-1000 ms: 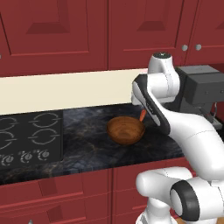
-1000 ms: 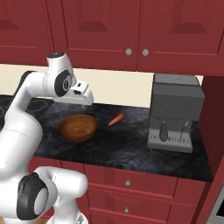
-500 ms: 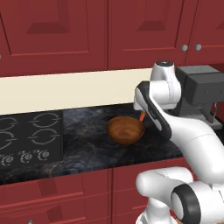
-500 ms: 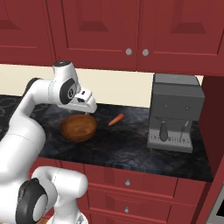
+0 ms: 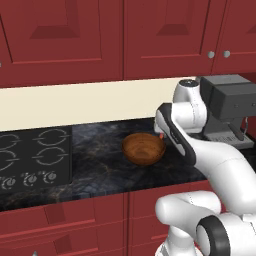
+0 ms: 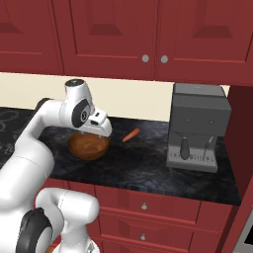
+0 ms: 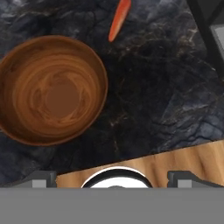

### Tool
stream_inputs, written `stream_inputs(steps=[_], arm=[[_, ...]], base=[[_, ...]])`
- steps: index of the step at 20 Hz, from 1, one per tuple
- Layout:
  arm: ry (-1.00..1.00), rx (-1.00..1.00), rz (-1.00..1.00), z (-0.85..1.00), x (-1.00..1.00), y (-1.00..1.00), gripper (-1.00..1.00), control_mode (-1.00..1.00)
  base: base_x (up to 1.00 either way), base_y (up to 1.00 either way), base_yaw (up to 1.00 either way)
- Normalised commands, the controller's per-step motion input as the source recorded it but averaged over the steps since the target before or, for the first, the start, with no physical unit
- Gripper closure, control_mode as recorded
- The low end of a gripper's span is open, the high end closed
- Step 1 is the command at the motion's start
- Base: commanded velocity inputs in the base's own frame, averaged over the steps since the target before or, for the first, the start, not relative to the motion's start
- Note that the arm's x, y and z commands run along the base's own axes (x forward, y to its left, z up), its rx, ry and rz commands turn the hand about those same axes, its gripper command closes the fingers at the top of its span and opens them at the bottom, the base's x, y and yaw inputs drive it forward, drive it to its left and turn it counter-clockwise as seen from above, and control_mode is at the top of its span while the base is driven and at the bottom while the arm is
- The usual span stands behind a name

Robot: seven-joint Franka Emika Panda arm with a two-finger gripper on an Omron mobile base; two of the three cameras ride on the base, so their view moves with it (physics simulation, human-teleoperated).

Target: Place the two vegetables and bowl onto the tray for setting up a vegetable dip station.

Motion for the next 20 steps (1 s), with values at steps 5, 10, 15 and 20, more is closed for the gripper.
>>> stream_inputs(steps=[5,10,15,20], arm=[[0.0,0.06,-0.04,-0.33,0.06,0.0,-1.0,-1.0],[0.0,0.04,0.0,-0.32,0.12,0.0,-1.0,-1.0],[0.01,0.0,0.0,-0.32,0.14,-0.01,-1.0,-1.0],[0.02,0.01,0.0,-0.3,0.21,0.0,-1.0,-1.0]], base=[[0.0,0.0,0.0],[0.0,0.0,0.0],[0.0,0.0,0.0],[0.0,0.0,0.0]])
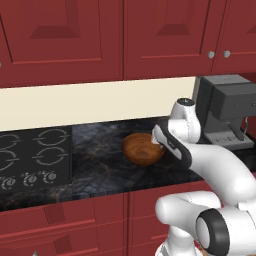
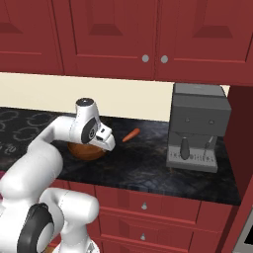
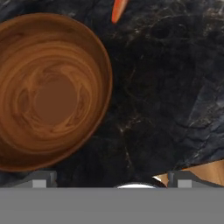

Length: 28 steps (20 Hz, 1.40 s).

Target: Place the two vegetables and bowl onto the tray for setting up a vegetable dip station.

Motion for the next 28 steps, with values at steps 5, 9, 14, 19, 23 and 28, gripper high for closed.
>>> stream_inputs(steps=[5,9,14,19,23,28], arm=[[0.01,0.04,0.0,-0.29,0.21,0.0,-1.0,-1.0],[0.0,0.01,0.0,-0.23,0.22,0.0,-1.0,-1.0],[0.0,0.0,0.0,-0.23,0.2,0.0,-1.0,-1.0],[0.01,0.0,0.0,-0.17,0.21,0.0,-1.0,-1.0],[0.02,0.02,0.0,-0.15,0.2,0.0,-1.0,-1.0],[0.04,0.03,0.0,-0.14,0.19,0.0,-1.0,-1.0]], base=[[0.0,0.0,0.0],[0.0,0.0,0.0],[0.0,0.0,0.0],[0.0,0.0,0.0],[0.0,0.0,0.0],[0.0,0.0,0.0]])
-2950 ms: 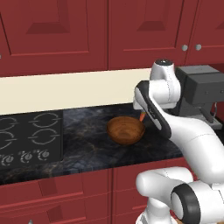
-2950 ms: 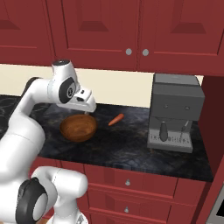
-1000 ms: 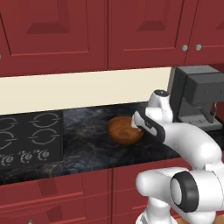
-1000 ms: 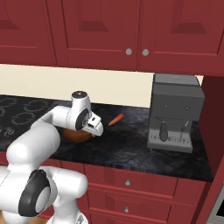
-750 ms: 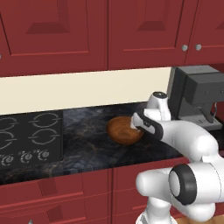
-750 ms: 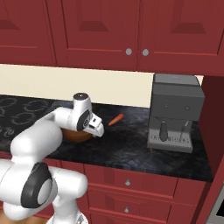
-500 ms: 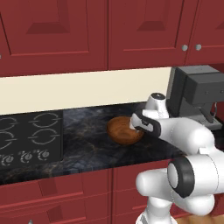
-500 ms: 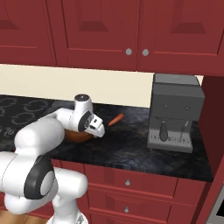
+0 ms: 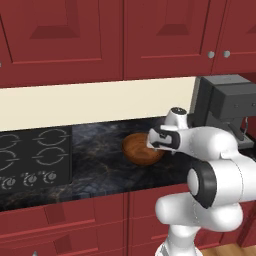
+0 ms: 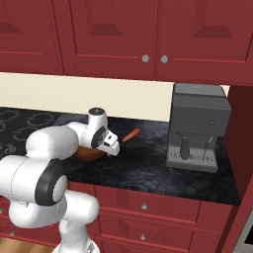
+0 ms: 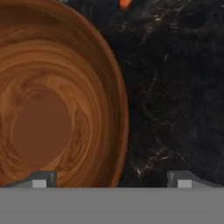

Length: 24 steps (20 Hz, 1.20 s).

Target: Place the two vegetables and bowl onto the tray for setting up a vegetable dip station.

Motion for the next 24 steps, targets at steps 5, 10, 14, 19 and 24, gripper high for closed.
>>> stream_inputs(steps=[5,10,14,19,24], arm=[[0.06,0.03,0.0,-0.13,0.15,0.0,-1.0,-1.0],[0.07,0.01,0.0,-0.1,0.1,0.01,-1.0,-1.0],[0.05,0.0,0.0,-0.1,0.01,0.06,1.0,-1.0],[0.02,0.0,0.0,-0.05,-0.01,0.04,1.0,-1.0],[0.0,0.04,0.0,-0.02,-0.08,0.0,1.0,-1.0]], base=[[0.0,0.0,0.0],[0.0,0.0,0.0],[0.0,0.0,0.0],[0.0,0.0,0.0],[0.0,0.0,0.0]])
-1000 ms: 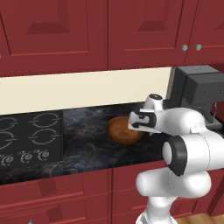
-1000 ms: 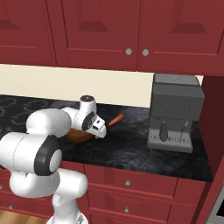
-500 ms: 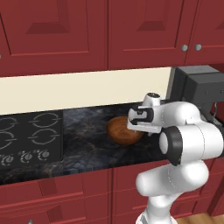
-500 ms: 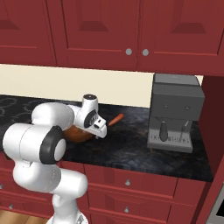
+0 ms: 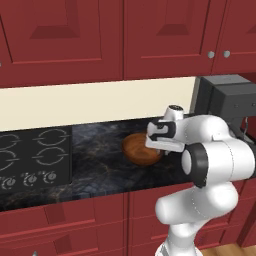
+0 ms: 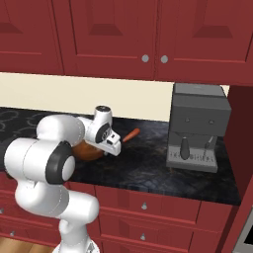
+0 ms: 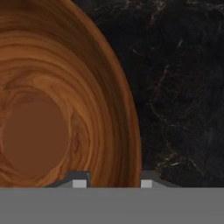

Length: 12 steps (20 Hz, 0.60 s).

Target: Place the two vegetables and bowl onto the tray for setting up a vegetable dip station.

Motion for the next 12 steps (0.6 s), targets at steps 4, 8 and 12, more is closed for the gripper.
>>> stream_inputs(steps=[4,8,12], arm=[[-0.01,0.09,0.0,-0.01,-0.17,0.01,1.0,-1.0],[-0.08,0.06,0.0,0.07,-0.26,0.05,1.0,-1.0],[-0.19,0.0,0.0,0.16,-0.21,0.09,1.0,-1.0]], base=[[0.0,0.0,0.0],[0.0,0.0,0.0],[0.0,0.0,0.0]])
